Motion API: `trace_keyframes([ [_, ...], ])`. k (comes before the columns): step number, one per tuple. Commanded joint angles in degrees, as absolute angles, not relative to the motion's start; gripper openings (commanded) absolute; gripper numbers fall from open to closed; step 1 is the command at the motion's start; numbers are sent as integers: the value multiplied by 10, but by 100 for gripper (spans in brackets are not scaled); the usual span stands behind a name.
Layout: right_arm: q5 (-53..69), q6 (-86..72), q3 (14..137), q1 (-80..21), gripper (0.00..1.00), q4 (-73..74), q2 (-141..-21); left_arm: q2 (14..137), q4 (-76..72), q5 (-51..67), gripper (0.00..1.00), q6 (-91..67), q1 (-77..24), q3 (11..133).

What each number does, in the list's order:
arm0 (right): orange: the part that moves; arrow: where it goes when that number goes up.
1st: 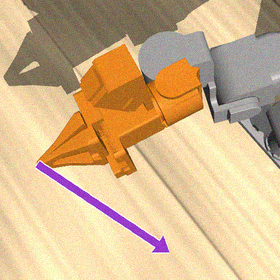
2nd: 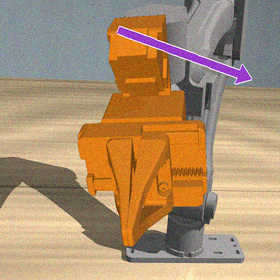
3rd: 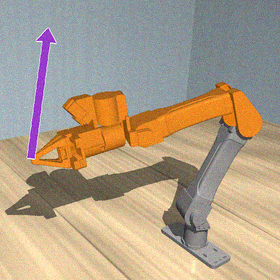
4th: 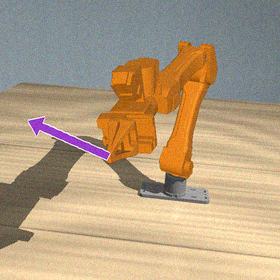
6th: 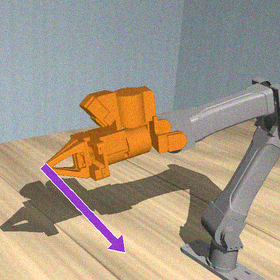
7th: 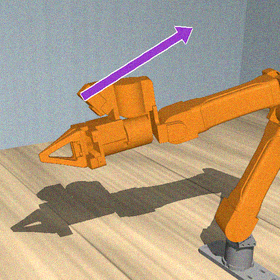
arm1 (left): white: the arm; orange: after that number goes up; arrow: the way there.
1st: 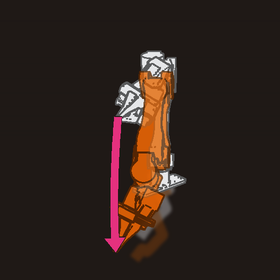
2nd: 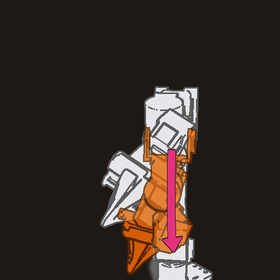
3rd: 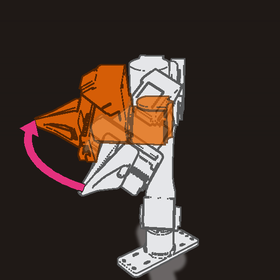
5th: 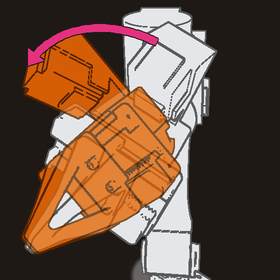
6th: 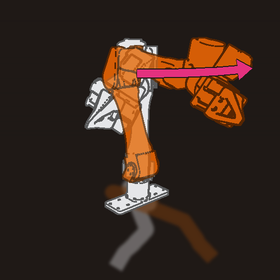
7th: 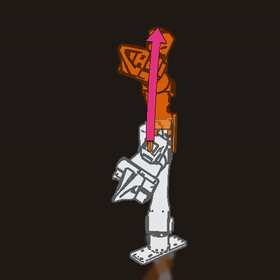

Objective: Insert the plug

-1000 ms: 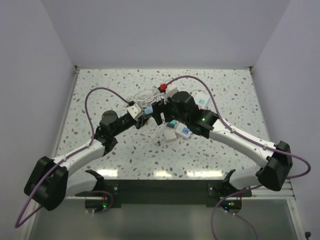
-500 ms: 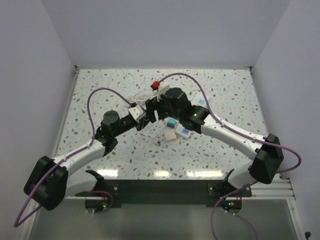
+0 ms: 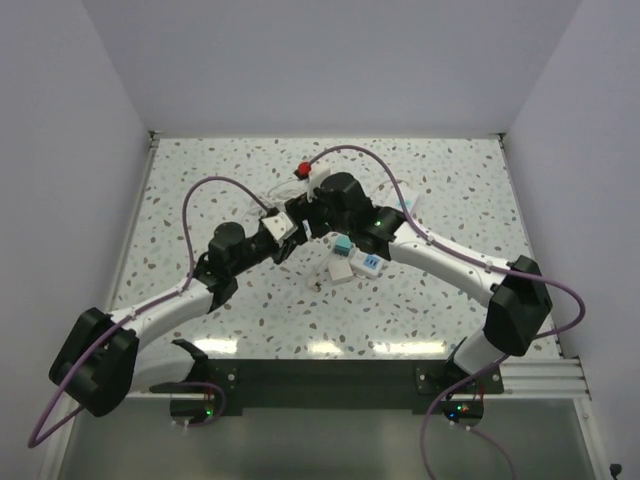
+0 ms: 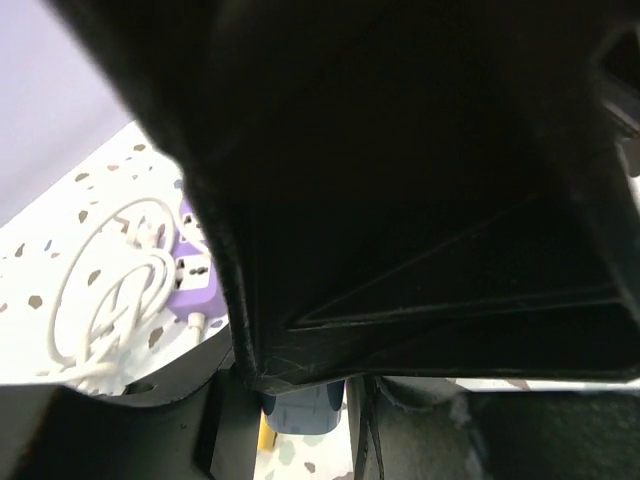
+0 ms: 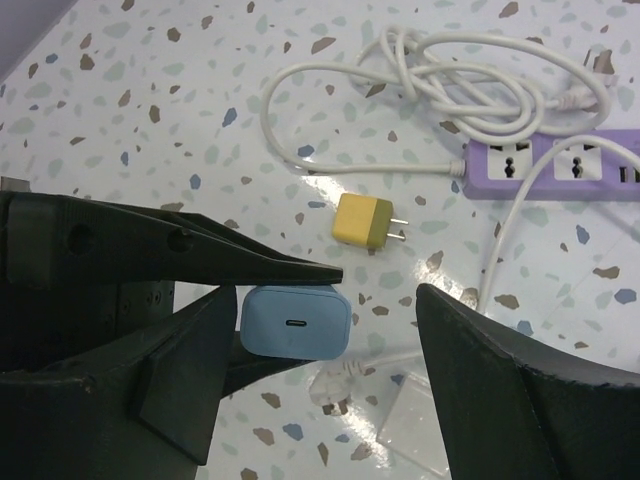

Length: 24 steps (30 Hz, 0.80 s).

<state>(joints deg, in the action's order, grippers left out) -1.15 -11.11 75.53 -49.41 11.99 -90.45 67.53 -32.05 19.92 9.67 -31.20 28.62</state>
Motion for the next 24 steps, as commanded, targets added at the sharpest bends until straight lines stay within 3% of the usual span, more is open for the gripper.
trace_keyframes([
  [1, 52, -127, 769, -511, 77, 110, -931, 672, -365, 183, 0, 115, -335, 317],
  [5, 33, -122, 772, -513, 72, 131, -940, 672, -364, 167, 0, 123, -343, 317],
  [12, 3, -115, 768, -512, 39, 152, -943, 671, -376, 156, 0, 124, -347, 309],
  [13, 2, -115, 769, -513, 30, 154, -946, 670, -379, 156, 0, 123, -347, 309],
  [16, -7, -113, 773, -512, 15, 160, -952, 671, -384, 153, 0, 119, -347, 309],
  [18, -10, -112, 776, -513, 6, 161, -954, 671, -387, 153, 7, 115, -347, 309],
  [19, -12, -112, 778, -513, 3, 163, -954, 671, -388, 152, 6, 115, -347, 307],
  [23, -27, -111, 775, -513, 5, 168, -946, 665, -399, 148, 0, 113, -347, 299],
  [24, -38, -112, 770, -512, 15, 168, -941, 662, -401, 148, 0, 114, -348, 297],
])
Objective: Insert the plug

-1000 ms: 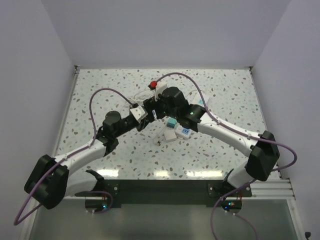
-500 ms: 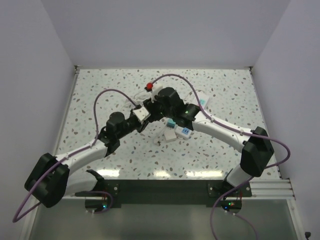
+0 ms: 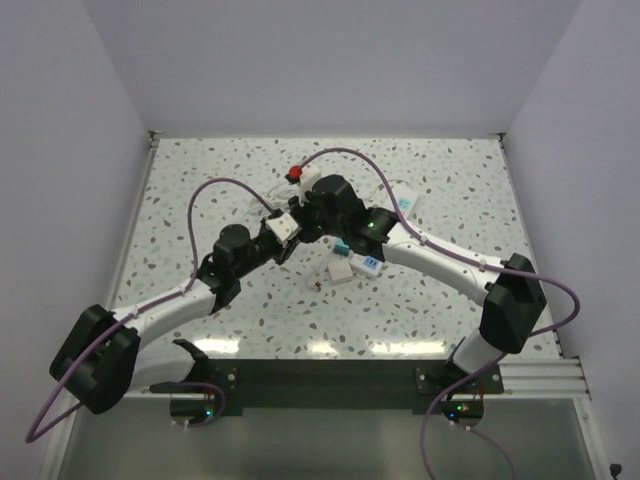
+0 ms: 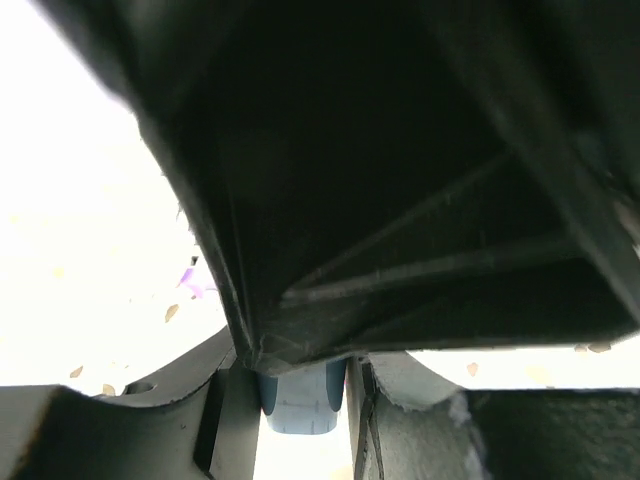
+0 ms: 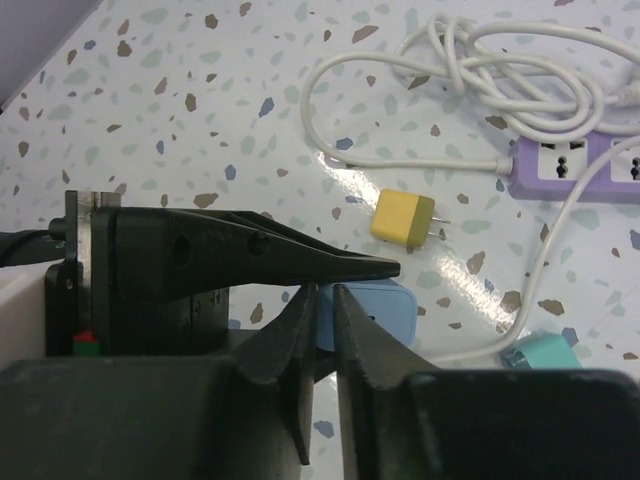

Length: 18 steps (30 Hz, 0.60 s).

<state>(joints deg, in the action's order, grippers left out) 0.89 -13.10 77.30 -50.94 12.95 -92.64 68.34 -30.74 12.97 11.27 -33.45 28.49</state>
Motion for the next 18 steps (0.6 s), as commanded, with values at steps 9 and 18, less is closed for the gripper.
trace_keyframes([
  [9, -56, -113, 741, -493, 68, 171, -900, 651, -410, 162, 0, 116, -347, 287],
  [18, 24, -112, 751, -492, 68, 177, -927, 636, -430, 155, 0, 113, -347, 273],
])
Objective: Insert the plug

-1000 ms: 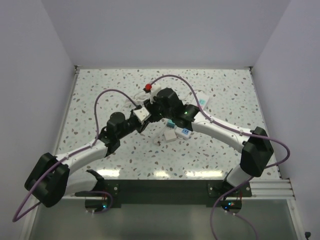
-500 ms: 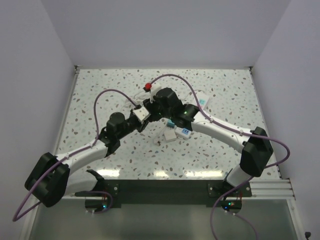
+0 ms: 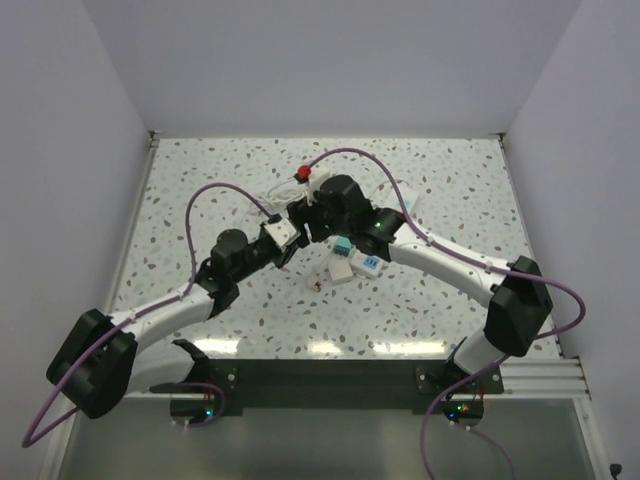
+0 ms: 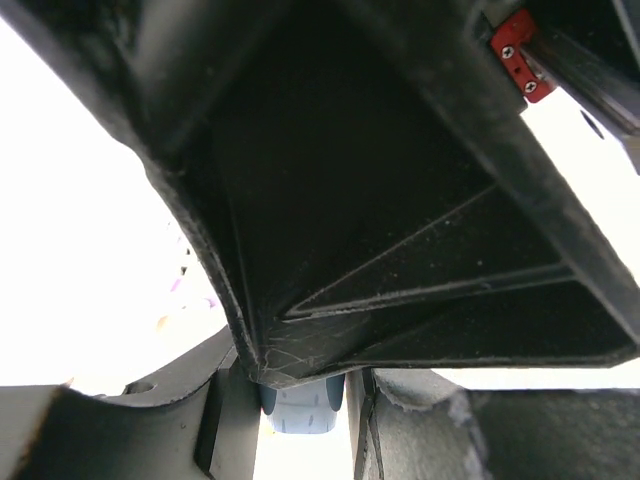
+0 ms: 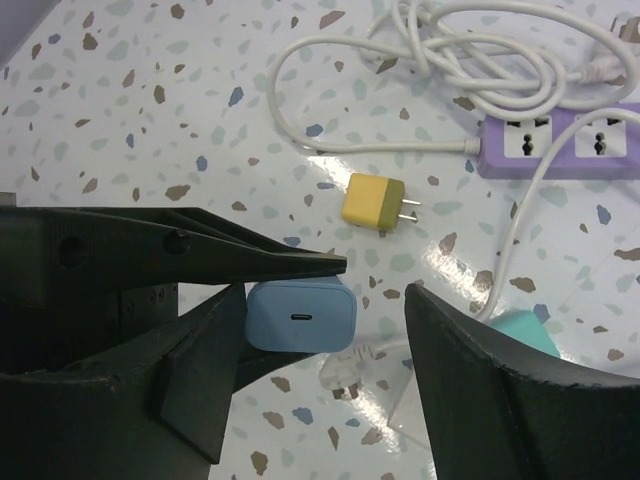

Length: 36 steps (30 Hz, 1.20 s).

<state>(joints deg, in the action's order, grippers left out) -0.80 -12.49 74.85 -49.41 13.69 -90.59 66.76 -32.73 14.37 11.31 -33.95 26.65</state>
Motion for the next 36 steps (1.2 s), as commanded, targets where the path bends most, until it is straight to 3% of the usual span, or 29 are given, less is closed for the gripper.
trace_keyframes([
  [1, 31, -111, 753, -493, 68, 178, -934, 635, -436, 152, 0, 113, -347, 271],
  [17, 145, -133, 741, -493, 61, 177, -979, 611, -490, 110, 0, 113, -347, 236],
  [18, 149, -134, 742, -493, 57, 177, -983, 610, -495, 107, 0, 113, -348, 234],
  [19, 159, -137, 742, -493, 44, 179, -986, 608, -496, 104, 0, 114, -347, 233],
  [23, 153, -144, 732, -492, 9, 181, -989, 599, -502, 91, 0, 113, -348, 226],
  [25, 141, -144, 732, -492, 1, 185, -984, 598, -503, 91, 0, 111, -348, 225],
  [33, 77, -140, 738, -463, 0, 178, -950, 608, -498, 91, 0, 107, -348, 229],
  [36, 76, -132, 748, -445, 0, 183, -942, 620, -489, 102, 18, 108, -347, 239],
])
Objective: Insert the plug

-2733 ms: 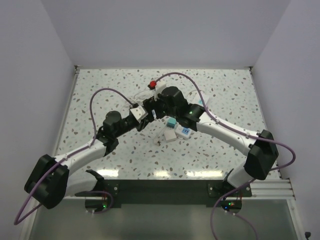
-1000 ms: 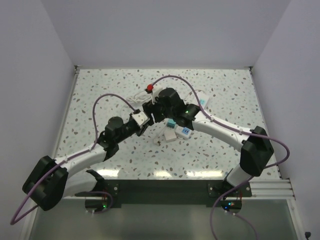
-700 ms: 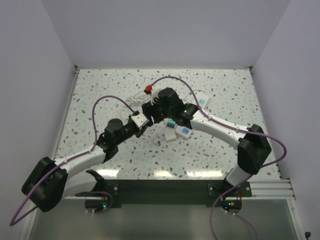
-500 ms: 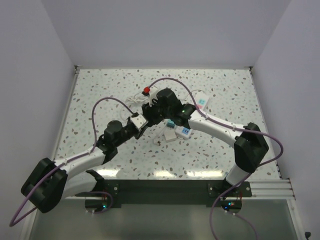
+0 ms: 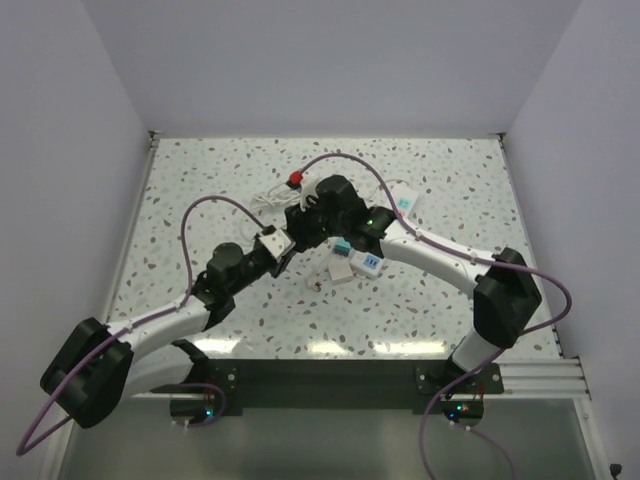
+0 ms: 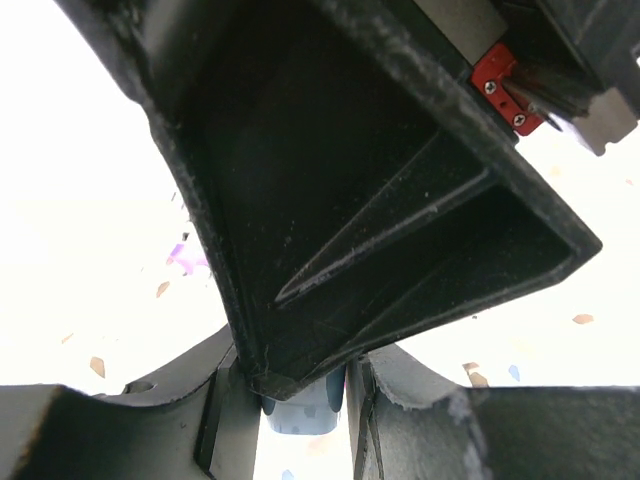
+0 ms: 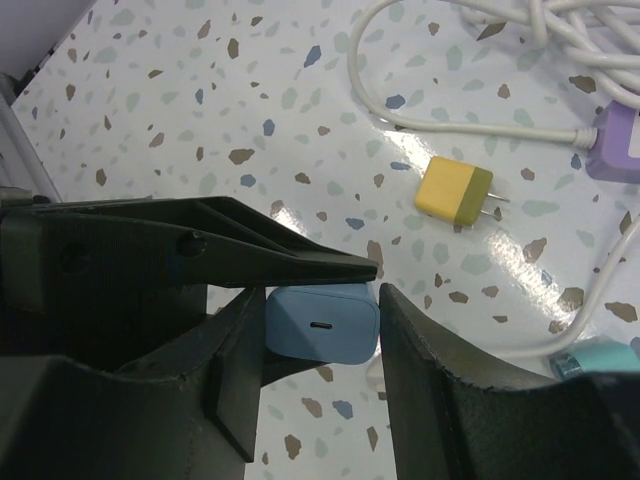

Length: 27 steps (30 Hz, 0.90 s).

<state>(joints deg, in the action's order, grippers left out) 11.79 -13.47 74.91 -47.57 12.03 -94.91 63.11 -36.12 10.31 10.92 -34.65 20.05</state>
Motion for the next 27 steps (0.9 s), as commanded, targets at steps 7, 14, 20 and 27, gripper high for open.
trace_keyframes([
  [7, 66, -125, 767, -422, 0, 190, -934, 633, -481, 122, 46, 112, -347, 248],
  [14, 51, -122, 771, -396, 0, 192, -938, 637, -476, 165, 52, 118, -347, 250],
  [20, 10, -99, 750, -374, 0, 211, -904, 645, -453, 187, 56, 121, -347, 261],
  [27, -69, -61, 694, -358, 0, 253, -837, 665, -435, 214, 56, 126, -348, 278],
])
